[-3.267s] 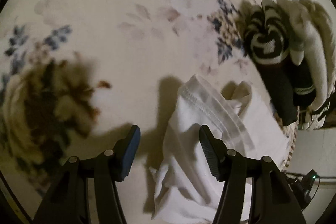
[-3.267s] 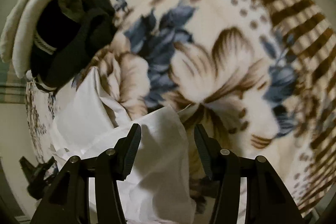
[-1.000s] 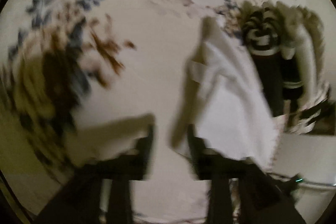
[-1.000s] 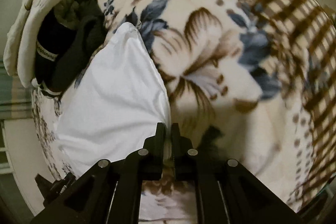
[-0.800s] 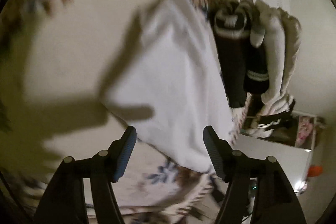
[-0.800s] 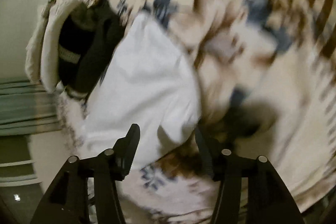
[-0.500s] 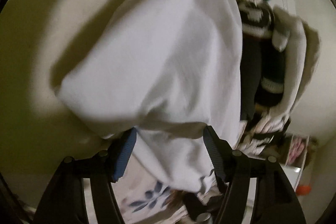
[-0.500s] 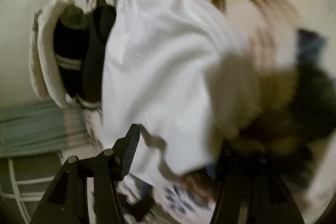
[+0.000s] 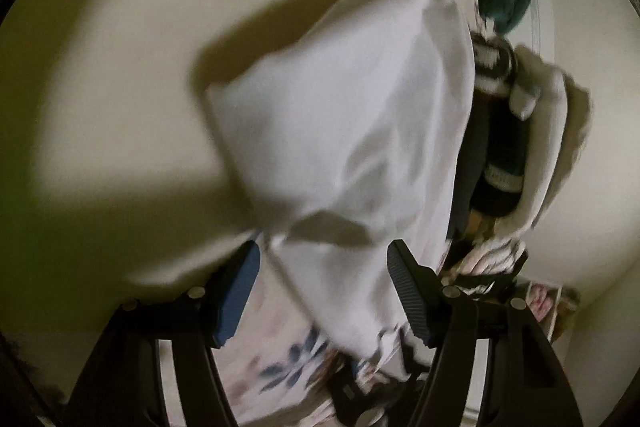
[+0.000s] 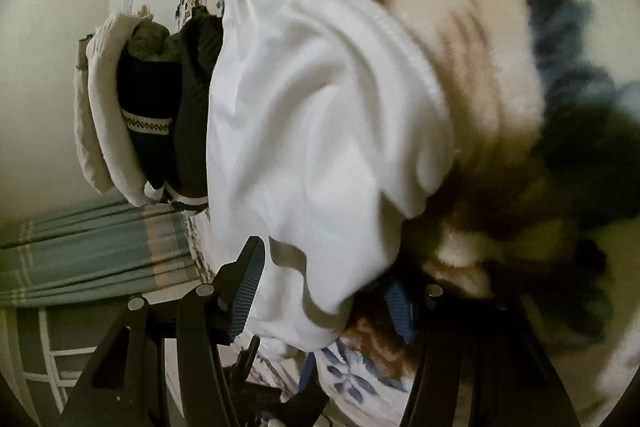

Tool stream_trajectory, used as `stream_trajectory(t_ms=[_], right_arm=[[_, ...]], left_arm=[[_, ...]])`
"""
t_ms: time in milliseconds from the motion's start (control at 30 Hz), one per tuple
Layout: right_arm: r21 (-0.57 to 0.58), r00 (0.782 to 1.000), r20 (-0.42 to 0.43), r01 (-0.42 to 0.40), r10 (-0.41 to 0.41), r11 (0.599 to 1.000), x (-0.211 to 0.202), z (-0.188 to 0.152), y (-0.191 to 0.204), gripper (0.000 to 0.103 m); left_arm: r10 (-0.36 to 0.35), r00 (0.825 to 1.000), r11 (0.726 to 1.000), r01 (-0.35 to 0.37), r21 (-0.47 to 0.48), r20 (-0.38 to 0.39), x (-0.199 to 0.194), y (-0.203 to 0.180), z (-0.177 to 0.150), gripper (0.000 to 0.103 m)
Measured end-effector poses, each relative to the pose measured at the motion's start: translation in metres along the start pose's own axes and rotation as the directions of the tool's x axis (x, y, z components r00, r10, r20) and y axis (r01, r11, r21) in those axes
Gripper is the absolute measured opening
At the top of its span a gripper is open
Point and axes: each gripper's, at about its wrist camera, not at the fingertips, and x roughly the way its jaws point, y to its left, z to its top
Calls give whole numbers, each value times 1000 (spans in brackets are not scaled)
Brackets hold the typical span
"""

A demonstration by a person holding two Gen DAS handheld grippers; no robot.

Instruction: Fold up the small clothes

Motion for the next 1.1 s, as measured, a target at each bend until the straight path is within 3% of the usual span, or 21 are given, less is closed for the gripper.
stream_trajectory(t_ms=[100, 300, 367, 400, 433, 500, 633, 800, 900, 967, 1000, 1033, 1100], right_arm=[[7, 1000, 17, -10, 9, 1000, 5, 8, -1, 59], [-22, 999, 37, -31, 32, 999, 23, 21, 12, 59], [-30, 997, 53, -46, 47, 998, 22, 21, 15, 50], [-35, 997, 58, -45, 47, 998, 21, 21, 17, 35], [-39, 997, 59, -44, 46, 998, 20, 21, 18, 24], [-53, 997, 63, -29, 33, 998, 18, 20, 21, 19], [-58, 997, 60, -35, 38, 998, 7, 9, 24, 15], [-56, 999, 45, -19, 22, 998, -20, -12, 25, 14], [-54, 999, 21, 48, -47, 997, -32, -23, 11, 16], [-45, 990, -14, 143, -144, 989, -39, -27, -4, 27], [-36, 983, -22, 182, -183, 983, -44, -27, -10, 35], [-30, 973, -13, 230, -230, 973, -53, -27, -15, 36], [-44, 959, 24, 283, -282, 958, -70, -27, -13, 45]], left_arm=[[-17, 999, 1000, 17, 5, 41, 15, -12, 14, 71], [24, 994, 1000, -24, -1, 106, 23, -24, 17, 71], [32, 991, 999, -34, 8, 133, 14, -22, 11, 57], [39, 989, 999, -42, 16, 144, 7, -19, 9, 35], [45, 988, 998, -50, 28, 150, 6, -21, 9, 26], [48, 986, 995, -61, 74, 159, 3, -26, 12, 19], [38, 987, 982, -67, 178, 159, -10, -44, 5, 16], [67, 992, 968, -90, 233, 104, -42, -36, -23, 16], [150, 988, 965, -154, 214, 33, -45, -6, -35, 21], [195, 981, 965, -191, 178, -7, -51, 8, -36, 30], [215, 976, 961, -209, 179, -15, -58, 11, -36, 41], [238, 971, 954, -230, 195, -17, -65, 9, -36, 50], [306, 952, 918, -300, 258, 17, -86, -1, -36, 51]])
